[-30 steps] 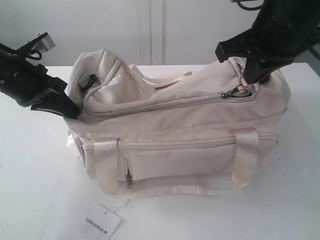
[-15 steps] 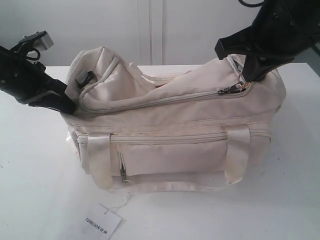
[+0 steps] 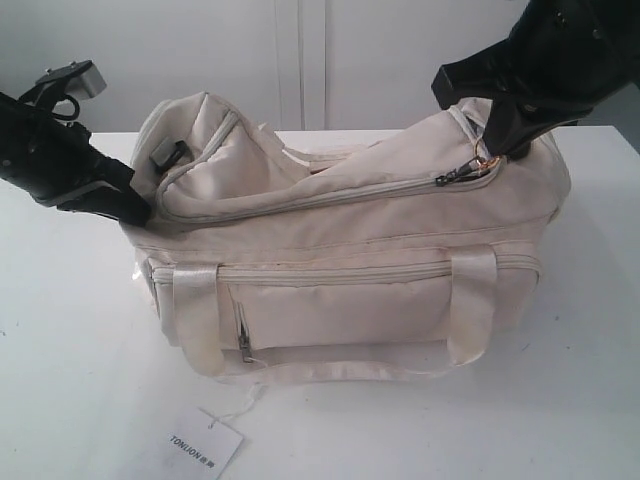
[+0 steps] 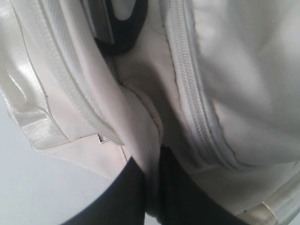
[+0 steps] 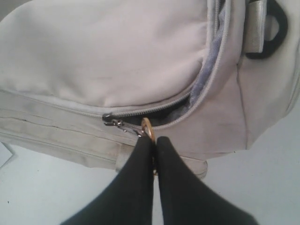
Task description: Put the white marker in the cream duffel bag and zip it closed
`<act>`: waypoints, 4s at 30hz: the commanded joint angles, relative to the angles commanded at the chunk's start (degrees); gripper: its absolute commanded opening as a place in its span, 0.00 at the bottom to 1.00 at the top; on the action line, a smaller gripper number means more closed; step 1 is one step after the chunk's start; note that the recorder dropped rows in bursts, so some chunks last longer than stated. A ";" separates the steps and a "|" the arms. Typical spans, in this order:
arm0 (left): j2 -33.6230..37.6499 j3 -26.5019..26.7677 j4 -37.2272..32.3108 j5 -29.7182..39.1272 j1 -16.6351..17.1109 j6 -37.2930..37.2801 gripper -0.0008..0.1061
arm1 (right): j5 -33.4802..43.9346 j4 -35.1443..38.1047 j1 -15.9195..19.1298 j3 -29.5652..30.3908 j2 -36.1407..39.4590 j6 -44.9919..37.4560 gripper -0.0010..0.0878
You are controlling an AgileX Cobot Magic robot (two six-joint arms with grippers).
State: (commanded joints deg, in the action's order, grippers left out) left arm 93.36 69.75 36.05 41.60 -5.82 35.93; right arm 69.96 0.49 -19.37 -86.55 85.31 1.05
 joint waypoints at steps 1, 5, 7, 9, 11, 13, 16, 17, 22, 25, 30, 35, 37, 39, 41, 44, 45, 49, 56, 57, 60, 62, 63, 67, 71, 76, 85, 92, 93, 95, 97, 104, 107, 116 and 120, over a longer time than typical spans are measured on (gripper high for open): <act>0.00 0.00 0.00 0.00 0.00 0.00 0.01 | 0.00 0.00 0.00 0.00 0.00 0.00 0.01; 0.00 0.00 0.24 0.22 0.00 0.02 0.01 | 0.00 0.00 0.00 0.00 0.00 0.00 0.01; 0.00 0.00 0.24 0.45 0.00 0.02 0.01 | 0.00 0.00 0.00 0.00 0.00 0.00 0.01; 0.00 0.00 0.24 0.45 0.00 0.02 0.01 | 0.00 0.14 0.00 0.00 0.00 0.00 0.01; 0.00 0.00 0.24 0.45 0.00 0.02 0.01 | 0.00 0.67 0.00 0.00 0.00 0.00 0.01; 0.00 0.00 0.24 0.45 0.00 0.02 0.01 | 0.00 2.60 0.00 0.00 0.00 0.00 0.01; 0.00 0.00 0.36 0.43 0.00 0.02 0.01 | 0.00 5.87 0.00 0.00 0.00 -1.84 0.01; 0.00 0.00 0.36 0.43 0.00 -0.09 0.01 | 0.00 6.74 0.00 0.13 0.03 -2.56 0.01; 0.00 0.00 0.74 0.43 0.00 -0.10 0.02 | 0.00 7.80 0.00 2.92 0.03 -3.80 0.01; 0.00 0.00 0.74 0.43 0.00 -0.10 0.13 | 0.00 7.80 0.00 4.47 0.03 -3.80 0.01; -0.10 0.00 0.74 1.78 0.00 -0.10 0.36 | -0.67 7.69 0.00 4.98 0.03 -3.80 0.01; -0.22 0.00 -1.32 3.50 0.00 -0.10 0.47 | -0.78 7.69 0.00 4.98 0.03 -3.80 0.01; -1.01 0.00 -2.11 3.88 0.00 -0.10 0.47 | -0.79 7.44 0.00 4.98 -0.08 -3.80 0.01; -2.26 0.00 -2.76 4.34 0.00 0.04 0.47 | -0.79 7.44 0.00 4.98 -0.22 -3.89 0.01; -3.68 0.12 -3.83 4.73 0.00 0.04 0.47 | -0.79 7.44 0.00 4.98 -0.22 -3.89 0.01; -6.17 0.26 -5.35 5.21 0.00 0.04 0.47 | -0.79 7.44 0.00 4.98 -0.22 -3.89 0.01; -7.01 0.26 -5.66 5.21 0.00 0.04 0.47 | -0.79 7.44 0.00 4.98 -0.22 -3.89 0.01; -9.67 0.26 -5.24 4.98 0.00 2.11 0.47 | -0.79 7.44 0.00 4.98 -0.22 -3.89 0.01; -11.68 0.26 7.03 7.65 -0.12 17.42 0.47 | -0.91 7.44 0.00 4.98 -0.22 -4.04 0.01; -11.68 0.26 9.48 8.76 -0.12 19.48 0.47 | -0.91 7.44 0.00 4.98 -0.22 -4.04 0.01; -11.68 0.26 14.58 11.29 -0.79 24.86 0.47 | -0.91 7.44 0.00 4.98 -0.22 -4.04 0.01; -11.68 0.26 15.15 11.65 -2.09 25.98 0.47 | -0.91 7.44 0.00 4.98 -0.22 -4.04 0.01; -11.68 0.26 15.15 11.65 -2.75 26.11 0.47 | -0.91 7.44 0.00 4.98 -0.22 -4.04 0.01; -11.68 0.26 15.15 12.02 -6.55 27.32 0.47 | -1.02 7.44 0.00 4.98 -0.22 -4.04 0.01; -11.68 0.26 14.96 11.90 -10.68 30.48 0.47 | -1.02 7.44 0.00 4.98 -0.22 -4.04 0.01; -11.68 0.26 12.37 5.37 -15.86 33.12 0.47 | -1.24 7.44 0.00 4.98 -0.22 -4.04 0.01; -11.68 0.26 3.16 -2.78 -23.72 35.69 0.47 | -1.64 7.44 0.00 4.98 -0.22 -4.04 0.01; -11.04 0.07 2.37 -7.89 -26.35 35.85 0.47 | -1.93 7.44 0.00 4.98 -0.22 -4.04 0.01; -10.54 0.07 2.37 -8.40 -26.47 36.10 0.47 | -1.93 7.44 0.00 4.98 -0.22 -4.04 0.01; -9.52 0.07 2.37 -10.32 -26.88 36.10 0.47 | -1.93 7.44 0.00 4.98 -0.22 -4.04 0.01; -8.59 0.07 2.37 -10.85 -26.88 36.10 0.47 | -2.05 7.44 0.00 4.98 -0.22 -3.90 0.01; -5.22 0.07 8.63 -12.95 -26.88 36.10 0.47 | -2.31 7.44 0.00 4.98 -0.22 -3.44 0.01; -4.41 0.07 13.58 -14.62 -26.88 36.79 0.47 | -2.42 7.44 0.00 4.98 -0.22 -3.44 0.01; -0.79 0.07 29.97 -14.50 -26.88 59.24 0.48 | -2.86 7.44 0.00 4.98 -0.22 -3.44 0.01; 1.74 0.07 38.55 -13.20 -27.01 68.48 0.65 | -2.97 7.44 0.00 4.98 -0.22 -3.44 0.01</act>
State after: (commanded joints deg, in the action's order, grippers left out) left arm 95.10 69.82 74.59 28.40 -32.83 104.41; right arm 66.99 7.93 -19.37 -81.57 85.09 -2.39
